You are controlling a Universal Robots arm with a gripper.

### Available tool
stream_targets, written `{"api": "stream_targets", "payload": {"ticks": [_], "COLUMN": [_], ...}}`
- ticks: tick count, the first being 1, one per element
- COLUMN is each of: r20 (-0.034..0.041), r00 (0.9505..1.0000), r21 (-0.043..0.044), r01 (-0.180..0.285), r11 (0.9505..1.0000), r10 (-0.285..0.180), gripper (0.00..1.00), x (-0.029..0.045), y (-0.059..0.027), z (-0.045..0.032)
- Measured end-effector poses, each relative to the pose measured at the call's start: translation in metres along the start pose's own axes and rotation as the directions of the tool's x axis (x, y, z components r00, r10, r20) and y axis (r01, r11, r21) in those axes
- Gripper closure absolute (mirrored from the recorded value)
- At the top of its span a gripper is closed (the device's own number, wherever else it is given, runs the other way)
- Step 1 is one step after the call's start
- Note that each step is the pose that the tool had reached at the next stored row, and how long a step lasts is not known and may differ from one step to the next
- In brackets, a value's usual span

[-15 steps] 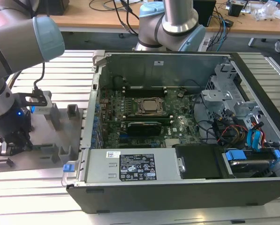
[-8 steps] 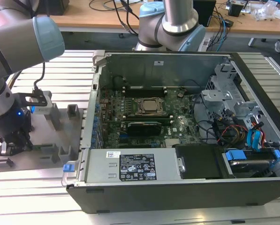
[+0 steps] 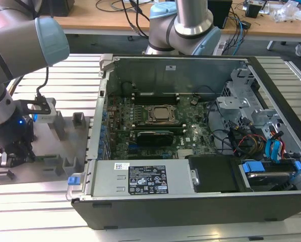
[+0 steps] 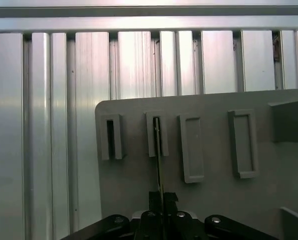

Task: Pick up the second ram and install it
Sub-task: 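Pick up the second ram and move it above second insertion slot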

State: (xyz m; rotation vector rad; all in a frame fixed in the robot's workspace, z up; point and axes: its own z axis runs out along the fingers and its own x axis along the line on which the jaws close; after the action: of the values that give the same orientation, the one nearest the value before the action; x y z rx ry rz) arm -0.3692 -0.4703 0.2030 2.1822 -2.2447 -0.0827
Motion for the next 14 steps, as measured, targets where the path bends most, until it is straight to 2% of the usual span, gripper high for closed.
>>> {"api": "stream_targets", "payload": {"ticks": [1, 3, 7, 12, 14], "r20": [0.0000, 0.0003, 0.0078, 0.0099, 0.0107], "r00": [1.0000, 1.0000, 1.0000, 1.0000, 0.9999], "r21": [0.0000, -0.0001, -0.0001, -0.0002, -0.0001], "r01": [0.000, 0.000, 0.000, 0.000, 0.000], "r11": [1.0000, 1.0000, 1.0000, 1.0000, 1.0000], "r10": [0.000, 0.000, 0.000, 0.000, 0.000], "gripper": [0.86, 0.86, 0.86, 0.86, 0.86], "x": [-0.0001, -0.0006, -0.0008, -0.0012, -0.0013], "y": [0.0002, 0.0009, 0.0016, 0.0023, 0.0024], "z": [-0.0037, -0.0187, -0.0297, -0.0461, -0.0505]}}
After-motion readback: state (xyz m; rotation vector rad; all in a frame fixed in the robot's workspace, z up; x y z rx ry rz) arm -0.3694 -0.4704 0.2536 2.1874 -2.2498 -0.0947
